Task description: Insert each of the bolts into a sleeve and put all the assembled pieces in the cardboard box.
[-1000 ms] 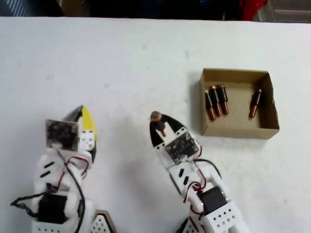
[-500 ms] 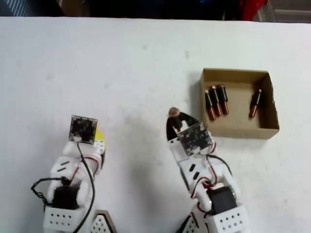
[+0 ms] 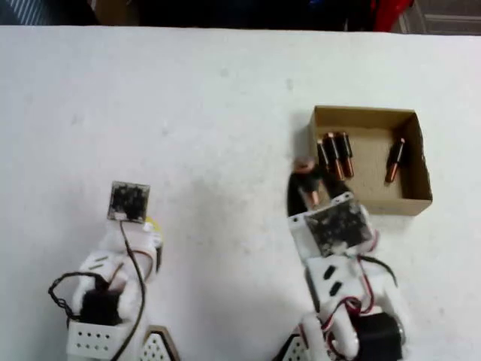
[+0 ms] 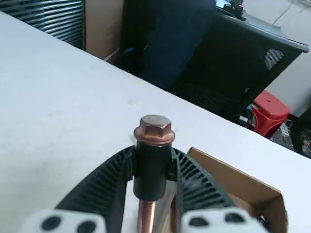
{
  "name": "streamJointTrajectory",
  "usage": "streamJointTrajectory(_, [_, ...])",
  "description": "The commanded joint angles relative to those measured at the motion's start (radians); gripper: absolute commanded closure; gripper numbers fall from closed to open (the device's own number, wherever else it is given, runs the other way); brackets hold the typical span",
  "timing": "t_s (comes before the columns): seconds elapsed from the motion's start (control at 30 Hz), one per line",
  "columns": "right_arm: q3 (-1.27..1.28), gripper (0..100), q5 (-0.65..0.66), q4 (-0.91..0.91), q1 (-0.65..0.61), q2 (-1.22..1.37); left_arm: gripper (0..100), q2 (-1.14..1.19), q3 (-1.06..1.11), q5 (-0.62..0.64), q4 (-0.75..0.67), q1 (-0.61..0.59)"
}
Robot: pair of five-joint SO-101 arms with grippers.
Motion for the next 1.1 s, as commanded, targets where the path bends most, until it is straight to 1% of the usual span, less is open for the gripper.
streamJointTrajectory(0.0, [-0.176,98.1,0.006,0.030,0.058,0.137,98,-0.010,0.000,0.026,0.032,-0.035])
streamJointTrajectory(0.13, [-0.305,98.1,0.005,0.025,0.130,0.357,98,-0.010,0.000,0.028,0.094,-0.074])
streamJointTrajectory(0.3, [-0.451,98.1,0.005,0.018,0.200,0.618,98,-0.010,0.000,0.028,0.143,-0.084])
streamJointTrajectory(0.47, [-0.522,98.1,0.012,-0.087,0.263,0.912,98,-0.010,0.000,0.028,0.198,-0.088])
streamJointTrajectory(0.63, [-0.631,98.1,0.014,-0.157,0.320,1.218,98,-0.010,0.000,0.028,0.198,-0.088])
streamJointTrajectory(0.8, [-0.809,98.1,0.014,-0.196,0.387,1.531,98,-0.010,0.000,0.028,0.198,-0.088])
streamJointTrajectory(0.93, [-0.974,98.1,0.014,-0.188,0.435,1.767,98,-0.010,0.000,0.028,0.198,-0.088])
streamJointTrajectory(1.07, [-1.082,98.1,0.021,-0.188,0.466,1.945,98,-0.008,0.000,0.028,0.198,-0.088])
